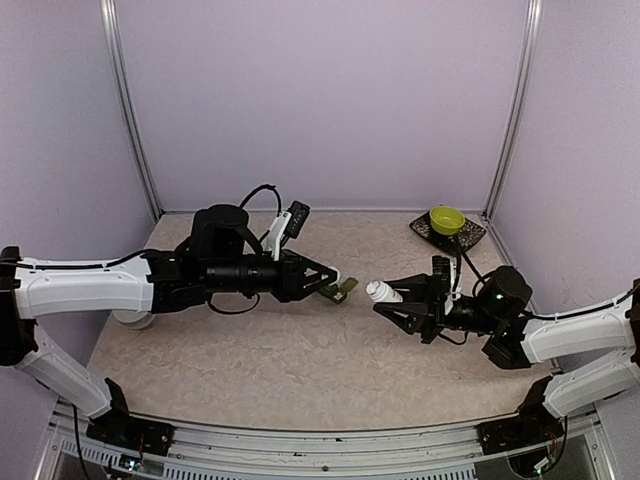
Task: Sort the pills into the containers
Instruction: Close the lid of the pill bottle.
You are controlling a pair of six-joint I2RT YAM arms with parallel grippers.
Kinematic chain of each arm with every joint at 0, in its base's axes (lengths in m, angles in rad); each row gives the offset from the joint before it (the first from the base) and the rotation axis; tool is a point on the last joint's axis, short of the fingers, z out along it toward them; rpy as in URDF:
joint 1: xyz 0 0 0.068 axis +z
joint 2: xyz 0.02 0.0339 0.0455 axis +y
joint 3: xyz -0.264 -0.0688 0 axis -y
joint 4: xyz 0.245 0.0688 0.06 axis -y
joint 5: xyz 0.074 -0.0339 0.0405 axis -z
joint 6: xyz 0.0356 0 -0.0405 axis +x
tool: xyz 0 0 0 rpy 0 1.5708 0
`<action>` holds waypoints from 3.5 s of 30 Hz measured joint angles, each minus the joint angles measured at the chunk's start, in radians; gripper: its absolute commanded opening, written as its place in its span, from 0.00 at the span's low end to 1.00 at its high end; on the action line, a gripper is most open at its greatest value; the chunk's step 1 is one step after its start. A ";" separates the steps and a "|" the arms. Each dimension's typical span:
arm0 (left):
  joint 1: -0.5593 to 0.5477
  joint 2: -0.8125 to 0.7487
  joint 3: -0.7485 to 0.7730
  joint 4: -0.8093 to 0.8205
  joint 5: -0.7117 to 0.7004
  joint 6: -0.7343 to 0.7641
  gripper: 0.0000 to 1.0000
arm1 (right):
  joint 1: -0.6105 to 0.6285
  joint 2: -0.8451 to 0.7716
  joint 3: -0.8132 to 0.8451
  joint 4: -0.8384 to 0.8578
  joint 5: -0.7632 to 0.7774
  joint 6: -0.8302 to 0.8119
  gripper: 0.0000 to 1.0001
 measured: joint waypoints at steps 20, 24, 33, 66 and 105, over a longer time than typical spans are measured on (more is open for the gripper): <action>-0.068 -0.027 0.019 0.137 0.130 -0.153 0.31 | 0.095 0.016 0.061 -0.042 0.174 -0.120 0.08; -0.076 -0.027 0.033 0.147 0.134 -0.161 0.31 | 0.096 0.018 0.068 -0.052 0.194 -0.130 0.08; -0.090 -0.027 0.047 0.143 0.116 -0.169 0.32 | 0.116 0.023 0.083 -0.061 0.207 -0.145 0.08; -0.108 -0.006 0.047 0.137 0.074 -0.169 0.32 | 0.129 0.029 0.092 -0.073 0.244 -0.155 0.08; -0.092 -0.003 0.061 0.109 0.218 0.073 0.35 | 0.257 -0.086 0.113 -0.278 0.413 -0.092 0.07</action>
